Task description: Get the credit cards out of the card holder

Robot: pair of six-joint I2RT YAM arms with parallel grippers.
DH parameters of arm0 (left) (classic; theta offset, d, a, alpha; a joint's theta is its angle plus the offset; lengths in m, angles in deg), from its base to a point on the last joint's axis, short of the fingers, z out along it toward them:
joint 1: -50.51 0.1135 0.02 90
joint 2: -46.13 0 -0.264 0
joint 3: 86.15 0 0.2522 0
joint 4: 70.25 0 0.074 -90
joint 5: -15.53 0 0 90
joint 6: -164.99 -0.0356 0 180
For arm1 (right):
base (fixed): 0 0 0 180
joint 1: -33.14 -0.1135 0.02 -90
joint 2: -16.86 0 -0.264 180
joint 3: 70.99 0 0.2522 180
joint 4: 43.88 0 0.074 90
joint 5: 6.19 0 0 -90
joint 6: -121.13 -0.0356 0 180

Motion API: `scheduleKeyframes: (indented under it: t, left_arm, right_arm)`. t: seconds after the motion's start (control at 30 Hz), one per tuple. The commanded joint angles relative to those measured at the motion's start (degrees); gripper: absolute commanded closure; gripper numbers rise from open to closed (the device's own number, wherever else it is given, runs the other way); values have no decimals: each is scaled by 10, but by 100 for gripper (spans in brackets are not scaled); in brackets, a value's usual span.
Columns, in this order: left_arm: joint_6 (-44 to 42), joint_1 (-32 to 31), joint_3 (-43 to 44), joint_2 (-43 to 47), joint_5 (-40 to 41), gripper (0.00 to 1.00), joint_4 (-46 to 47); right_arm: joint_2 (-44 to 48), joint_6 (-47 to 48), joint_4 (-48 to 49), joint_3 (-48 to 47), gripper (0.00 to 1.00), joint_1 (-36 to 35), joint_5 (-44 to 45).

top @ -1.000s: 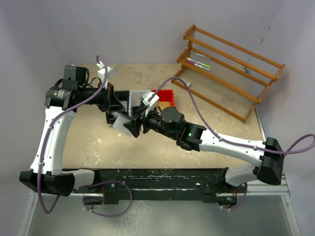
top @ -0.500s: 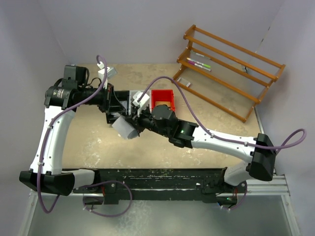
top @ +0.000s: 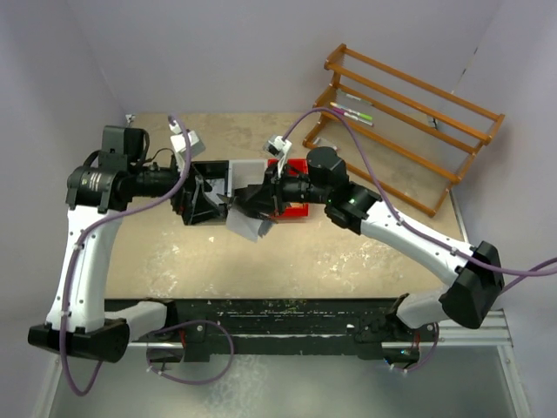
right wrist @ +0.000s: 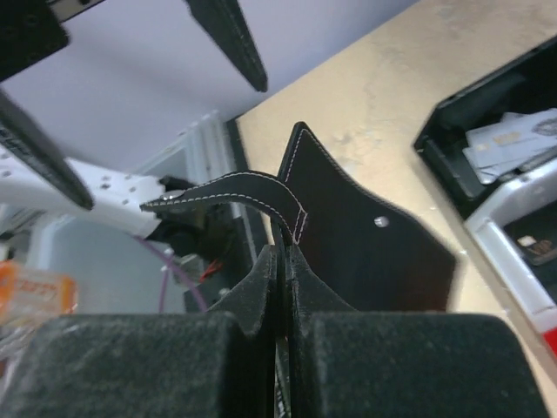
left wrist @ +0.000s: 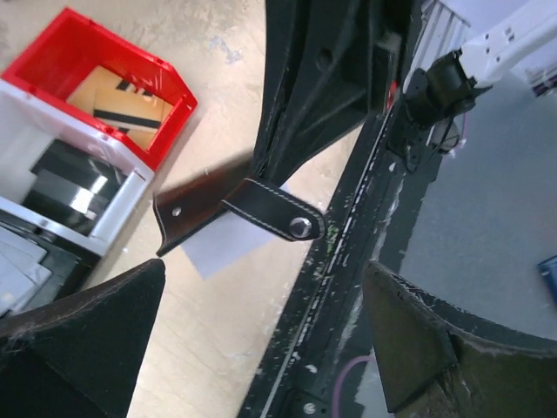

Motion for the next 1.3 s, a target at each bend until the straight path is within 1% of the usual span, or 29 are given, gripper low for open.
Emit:
scheduleKeyframes:
  t: [0.0,0.1,0.23,0.4,0.53,0.6,0.7,0.73,0.8,0.83,0.9,0.93,0.97,1.0,1.07,1.1,1.13,1.17,1.27]
  left_arm:
    - [-97,-1,-27,56,-30,3,18]
    - [-103,-2,-51,69,-13,8,45]
    - [-138,-2,-52,65,-11,15,28]
    - [-161,-2,-75,79,-44,25,21]
    - [-147,-2,-101,76,-61,40,35]
    - [-143,-3,-107,72,-73,44,36]
    - [-128,-6,-119,68,-98,44,42]
    - [-122,-6,-119,67,-104,47,45]
    - [-115,-7,-117,66,-113,57,49]
    - [-109,-7,-116,66,-118,68,51]
    - [-92,-7,-114,65,-130,96,56]
    - [-71,-8,-115,66,-139,100,61]
    - [-48,-8,-117,66,-151,100,69]
    - [-22,-8,-120,67,-165,100,83]
    - [41,-8,-125,64,-204,100,116]
    - [76,-8,-123,61,-222,100,132]
    - [107,-8,-119,58,-237,100,146]
    - [132,-8,-114,54,-254,100,156]
    - [227,-7,-101,45,-281,100,206]
  right_arm:
    - [28,-41,38,-33,100,6,-157]
    - [20,-49,35,-49,100,7,-219]
    - [7,-49,13,-71,100,7,-260]
    - [0,-74,39,-83,100,6,-263]
    - [-10,-76,46,-100,100,6,-273]
    - [-14,-80,44,-106,100,6,-274]
    - [-22,-84,40,-118,100,6,-277]
    - [-24,-84,38,-121,100,6,-276]
    - [-26,-84,35,-123,100,6,-274]
    - [-28,-85,35,-124,100,6,-272]
    - [-32,-92,42,-124,100,6,-272]
    - [-35,-99,47,-122,100,6,-273]
    - [-36,-106,54,-120,98,6,-276]
    - [-36,-116,68,-115,87,8,-284]
    - [-31,-125,86,-104,56,12,-286]
    - [-26,-125,88,-97,45,14,-285]
    - [-19,-122,89,-87,38,16,-284]
    - [-7,-119,90,-72,33,20,-284]
    - [52,-120,112,-2,23,29,-284]
